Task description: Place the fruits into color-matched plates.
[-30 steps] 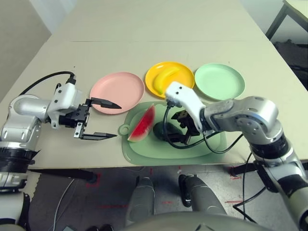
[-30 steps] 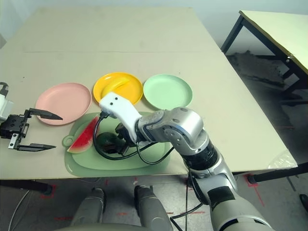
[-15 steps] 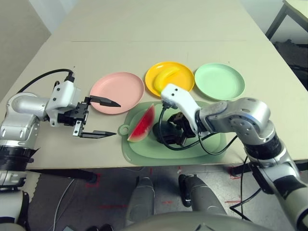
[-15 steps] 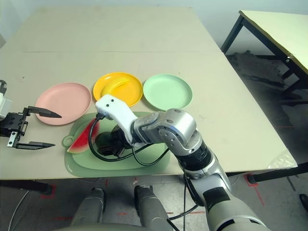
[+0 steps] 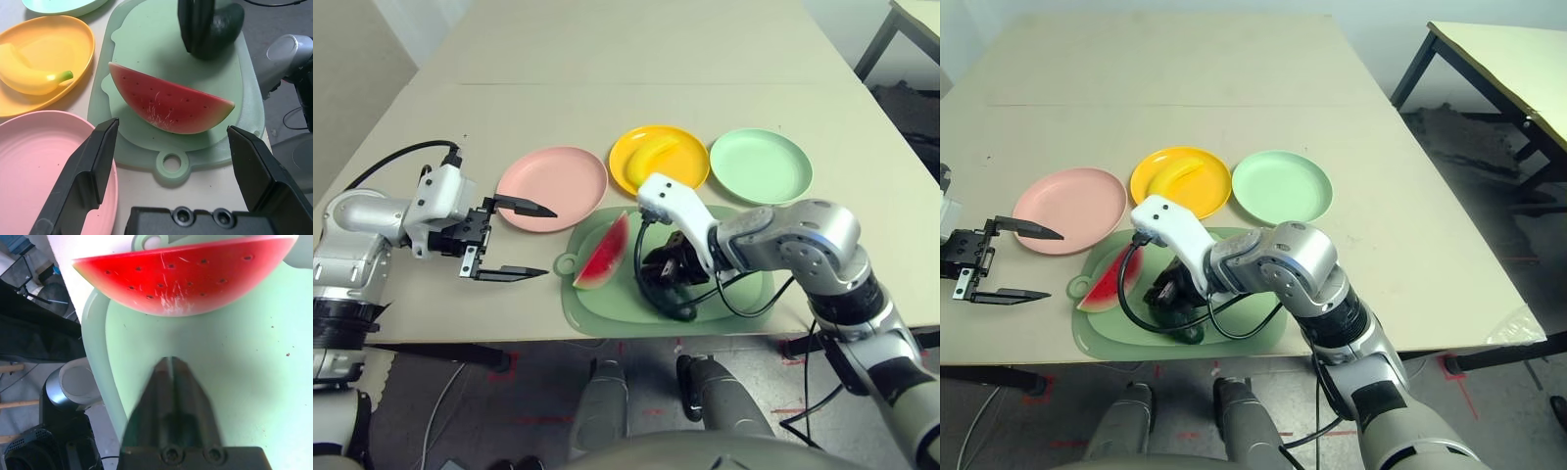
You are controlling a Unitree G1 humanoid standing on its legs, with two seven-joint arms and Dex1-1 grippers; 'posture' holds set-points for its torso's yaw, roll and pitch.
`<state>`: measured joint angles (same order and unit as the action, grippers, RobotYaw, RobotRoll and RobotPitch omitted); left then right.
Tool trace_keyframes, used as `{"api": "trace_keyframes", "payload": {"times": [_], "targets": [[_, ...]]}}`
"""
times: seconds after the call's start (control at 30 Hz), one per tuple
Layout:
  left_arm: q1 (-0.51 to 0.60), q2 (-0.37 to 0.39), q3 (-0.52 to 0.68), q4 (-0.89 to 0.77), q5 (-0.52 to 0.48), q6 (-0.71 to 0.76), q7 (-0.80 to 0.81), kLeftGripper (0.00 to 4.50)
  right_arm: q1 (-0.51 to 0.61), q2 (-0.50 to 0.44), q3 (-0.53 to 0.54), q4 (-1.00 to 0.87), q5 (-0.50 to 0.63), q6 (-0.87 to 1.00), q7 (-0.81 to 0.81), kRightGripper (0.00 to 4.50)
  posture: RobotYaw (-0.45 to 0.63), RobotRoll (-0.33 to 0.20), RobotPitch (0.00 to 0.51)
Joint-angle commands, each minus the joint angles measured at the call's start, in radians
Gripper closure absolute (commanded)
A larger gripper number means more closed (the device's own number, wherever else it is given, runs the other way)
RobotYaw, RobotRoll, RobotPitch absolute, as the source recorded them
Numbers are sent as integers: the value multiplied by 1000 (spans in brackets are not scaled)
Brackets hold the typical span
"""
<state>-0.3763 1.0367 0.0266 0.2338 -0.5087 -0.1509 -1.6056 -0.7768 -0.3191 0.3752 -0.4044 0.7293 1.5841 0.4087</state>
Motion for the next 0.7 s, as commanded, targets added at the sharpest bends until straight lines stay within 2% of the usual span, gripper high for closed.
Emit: {"api": "trace_keyframes", "payload": {"times": [0.03, 0.1, 0.23, 0.43, 0.5, 0.57, 0.63, 0.7], "targets": [[11, -1, 12, -19, 8, 3, -9, 0, -5, -23, 50, -7, -39, -28, 1, 4263, 92, 0, 195], [10, -4, 11, -19, 9, 5, -9, 0, -36, -45, 50, 4, -87, -106, -4, 3849, 83, 0, 197], [-1, -20, -3, -13, 14, 4, -9, 0, -149, -147, -4, 64, -172, -260, 48, 2383, 58, 0, 198], [-23, -44, -25, 2, 22, -5, -9, 0, -351, -386, -26, 204, -263, -479, 279, 60, 21, 0, 189], [-32, -48, -32, 11, 23, -8, -9, 0, -408, -465, -20, 239, -268, -501, 385, 60, 11, 0, 186], [-41, -49, -39, 19, 20, -10, -9, 0, -462, -561, -8, 230, -217, -427, 520, 60, 7, 0, 184], [-48, -46, -48, 23, 10, -10, -9, 0, -485, -657, 19, 156, -154, -349, 651, 60, -3, 0, 181], [-52, -36, -57, 16, -9, 0, -9, 0, -470, -710, 23, 48, -86, -289, 724, 60, -20, 0, 180]]}}
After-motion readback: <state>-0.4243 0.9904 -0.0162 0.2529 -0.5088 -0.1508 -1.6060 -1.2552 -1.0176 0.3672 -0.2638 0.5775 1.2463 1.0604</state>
